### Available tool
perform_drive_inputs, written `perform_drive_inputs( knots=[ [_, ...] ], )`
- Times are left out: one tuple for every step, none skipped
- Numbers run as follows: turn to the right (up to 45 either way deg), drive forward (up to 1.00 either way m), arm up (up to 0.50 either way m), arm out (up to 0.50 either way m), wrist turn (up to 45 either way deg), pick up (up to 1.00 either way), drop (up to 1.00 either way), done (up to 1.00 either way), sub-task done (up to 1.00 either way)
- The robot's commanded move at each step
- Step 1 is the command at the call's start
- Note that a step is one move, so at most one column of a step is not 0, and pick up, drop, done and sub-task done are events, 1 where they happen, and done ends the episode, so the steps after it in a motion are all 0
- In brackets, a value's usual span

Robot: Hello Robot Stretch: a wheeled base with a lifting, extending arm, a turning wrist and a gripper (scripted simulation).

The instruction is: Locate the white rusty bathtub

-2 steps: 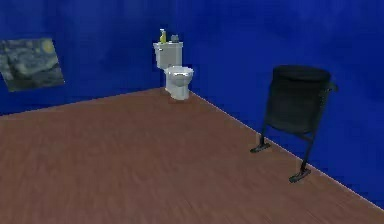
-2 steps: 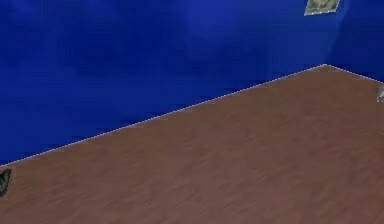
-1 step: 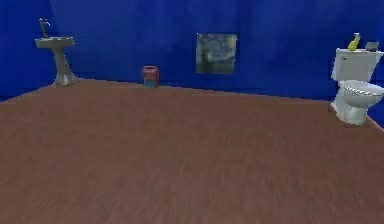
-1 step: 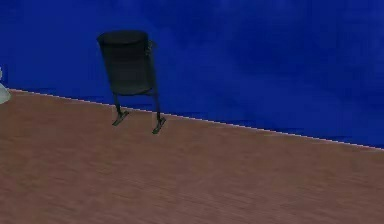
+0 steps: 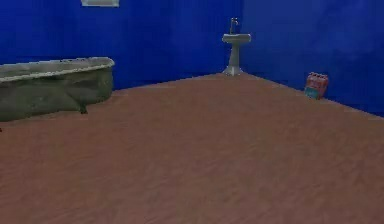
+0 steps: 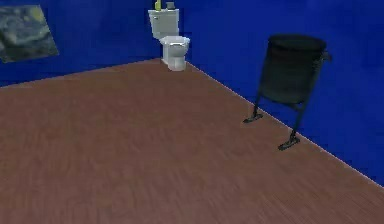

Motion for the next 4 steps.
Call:
perform_drive_inputs(
  knots=[
    [-30.0, 0.0, 0.0, 0.0, 0.0, 0.0, 0.0, 0.0, 0.0],
    [0.0, 1.0, 0.0, 0.0, 0.0, 0.0, 0.0, 0.0, 0.0],
    [0.0, 1.0, 0.0, 0.0, 0.0, 0.0, 0.0, 0.0, 0.0],
    [0.0, 0.4, 0.0, 0.0, 0.0, 0.0, 0.0, 0.0, 0.0]
  ],
)
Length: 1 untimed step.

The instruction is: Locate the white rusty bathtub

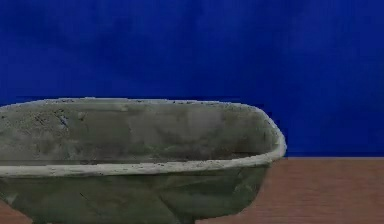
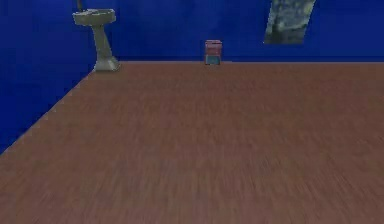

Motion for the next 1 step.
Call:
perform_drive_inputs(
  knots=[
    [-21.0, 0.0, 0.0, 0.0, 0.0, 0.0, 0.0, 0.0, 0.0]
  ],
)
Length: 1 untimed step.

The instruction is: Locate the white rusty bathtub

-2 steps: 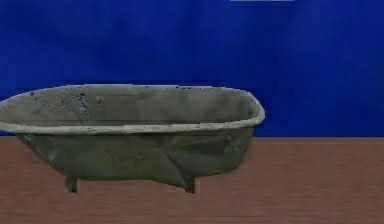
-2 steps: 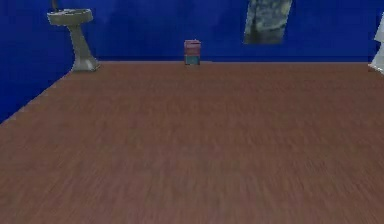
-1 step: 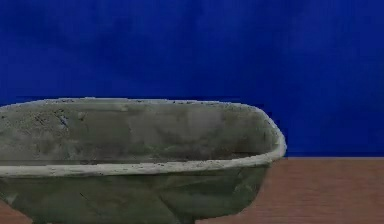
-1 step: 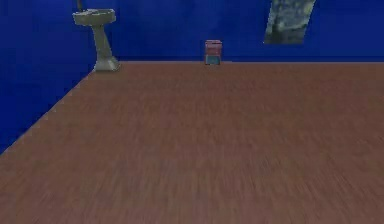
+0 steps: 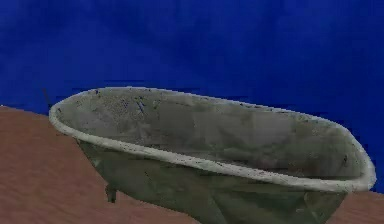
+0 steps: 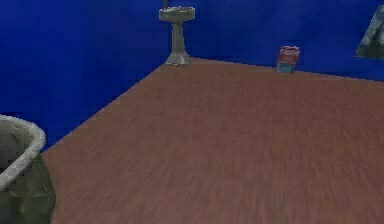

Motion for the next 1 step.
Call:
perform_drive_inputs(
  knots=[
    [0.0, 0.0, 0.0, 0.0, 0.0, 0.0, 0.0, 1.0, 0.0]
  ],
)
